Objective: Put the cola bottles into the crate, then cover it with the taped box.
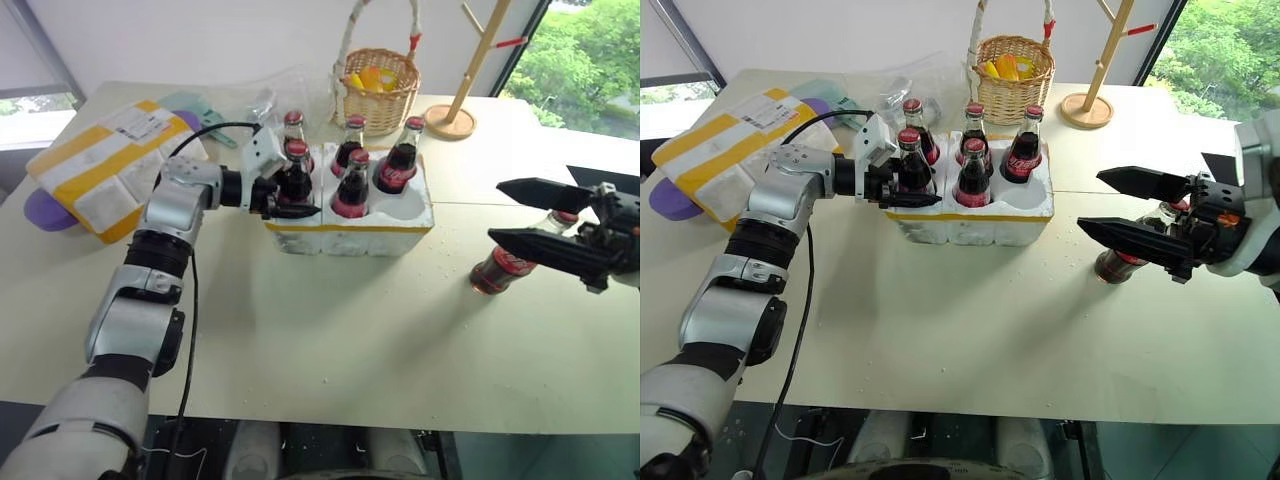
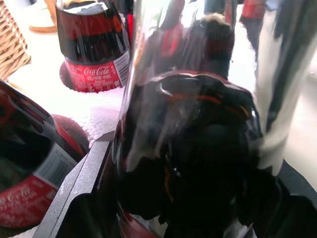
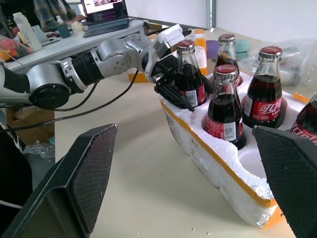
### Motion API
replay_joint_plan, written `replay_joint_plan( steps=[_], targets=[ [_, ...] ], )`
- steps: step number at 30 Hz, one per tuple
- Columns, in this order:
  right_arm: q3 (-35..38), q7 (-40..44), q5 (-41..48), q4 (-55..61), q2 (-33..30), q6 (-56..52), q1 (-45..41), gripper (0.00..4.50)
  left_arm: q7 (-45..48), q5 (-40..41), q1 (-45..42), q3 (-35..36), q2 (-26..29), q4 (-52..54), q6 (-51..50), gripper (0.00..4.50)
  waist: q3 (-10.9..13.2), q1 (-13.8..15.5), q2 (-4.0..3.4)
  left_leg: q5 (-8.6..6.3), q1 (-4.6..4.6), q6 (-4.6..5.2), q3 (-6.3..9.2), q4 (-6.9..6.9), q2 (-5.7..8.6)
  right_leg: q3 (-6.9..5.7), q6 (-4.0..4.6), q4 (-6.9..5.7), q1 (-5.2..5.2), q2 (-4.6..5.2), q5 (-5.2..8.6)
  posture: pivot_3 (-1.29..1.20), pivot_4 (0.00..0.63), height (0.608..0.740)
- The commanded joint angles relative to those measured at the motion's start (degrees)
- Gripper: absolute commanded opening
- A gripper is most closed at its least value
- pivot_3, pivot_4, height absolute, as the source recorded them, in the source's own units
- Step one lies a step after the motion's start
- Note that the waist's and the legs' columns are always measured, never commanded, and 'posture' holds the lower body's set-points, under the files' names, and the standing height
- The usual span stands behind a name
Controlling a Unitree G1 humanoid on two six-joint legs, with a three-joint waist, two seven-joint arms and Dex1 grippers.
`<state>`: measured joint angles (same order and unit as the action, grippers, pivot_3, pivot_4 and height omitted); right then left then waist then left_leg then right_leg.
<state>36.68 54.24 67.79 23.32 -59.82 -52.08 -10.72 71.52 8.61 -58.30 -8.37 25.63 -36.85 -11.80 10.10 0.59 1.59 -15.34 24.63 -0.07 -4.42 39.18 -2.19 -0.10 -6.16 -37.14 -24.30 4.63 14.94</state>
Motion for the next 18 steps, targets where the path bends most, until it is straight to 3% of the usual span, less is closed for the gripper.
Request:
replay_joint_plan(
  steps=[1, 6, 9, 11, 14, 18],
  targets=[
    [1.2, -0.3, 0.8, 0.9, -0.1, 1.1, -0.5, 4.50, -1.5, -0.2, 1.9, 0.8, 0.5, 2.0, -0.4, 4.45, 0.0, 0.0, -0.01, 0.00, -0.04, 0.00, 0.00, 0.00, 0.00, 0.01, 0.00, 0.00, 0.04, 0.01, 0.00, 0.00, 0.150, 0.740],
    [1.2, -0.3, 0.0, 1.0, -0.2, 1.2, 0.0, 4.50, -0.8, 4.0, 4.9, 3.8, 3.5, 10.0, -7.7, 4.45, 0.0, 0.0, -0.01, 0.00, -0.08, 0.00, 0.04, 0.00, -0.02, 0.02, 0.00, 0.00, 0.08, 0.01, 0.00, 0.00, 0.150, 0.740],
    [3.0, -0.2, -0.8, 1.3, -0.3, 1.0, 2.1, 4.50, 3.6, 11.7, 9.4, 7.6, 10.1, 22.4, -19.0, 4.45, 0.0, -0.7, 0.00, 0.00, -0.08, 0.00, 0.06, -0.01, -0.11, 0.02, 0.00, 0.00, 0.06, -0.02, 0.00, 0.00, 0.150, 0.740],
    [5.9, 0.2, -1.4, 1.7, -0.2, 0.3, 5.4, 4.50, 6.6, 21.5, 12.6, 13.2, 16.9, 33.5, -30.1, 4.45, 0.0, -1.2, 0.00, 0.00, -0.09, -0.01, 0.07, -0.05, -0.25, 0.02, 0.00, -0.02, 0.04, -0.07, 0.00, 0.00, 0.150, 0.740],
    [9.6, 0.8, -1.2, 2.5, 0.5, 0.0, 9.8, 4.50, 6.8, 31.0, 15.6, 18.7, 22.7, 42.1, -40.4, 4.45, 0.0, -1.2, -0.03, 0.01, -0.08, -0.02, 0.07, -0.07, -0.43, 0.02, 0.00, -0.04, -0.01, -0.09, 0.00, 0.00, 0.150, 0.740],
    [15.1, 0.1, 0.2, 5.9, 4.1, -0.6, 17.3, 4.50, 6.0, 35.6, 22.4, 22.0, 27.3, 49.8, -43.4, 4.45, 0.0, -0.9, -0.07, 0.01, -0.51, -0.03, 0.08, -0.06, -0.35, -0.01, 0.01, 0.12, 0.56, -0.06, 0.01, 0.00, 0.150, 0.740]
  ],
)
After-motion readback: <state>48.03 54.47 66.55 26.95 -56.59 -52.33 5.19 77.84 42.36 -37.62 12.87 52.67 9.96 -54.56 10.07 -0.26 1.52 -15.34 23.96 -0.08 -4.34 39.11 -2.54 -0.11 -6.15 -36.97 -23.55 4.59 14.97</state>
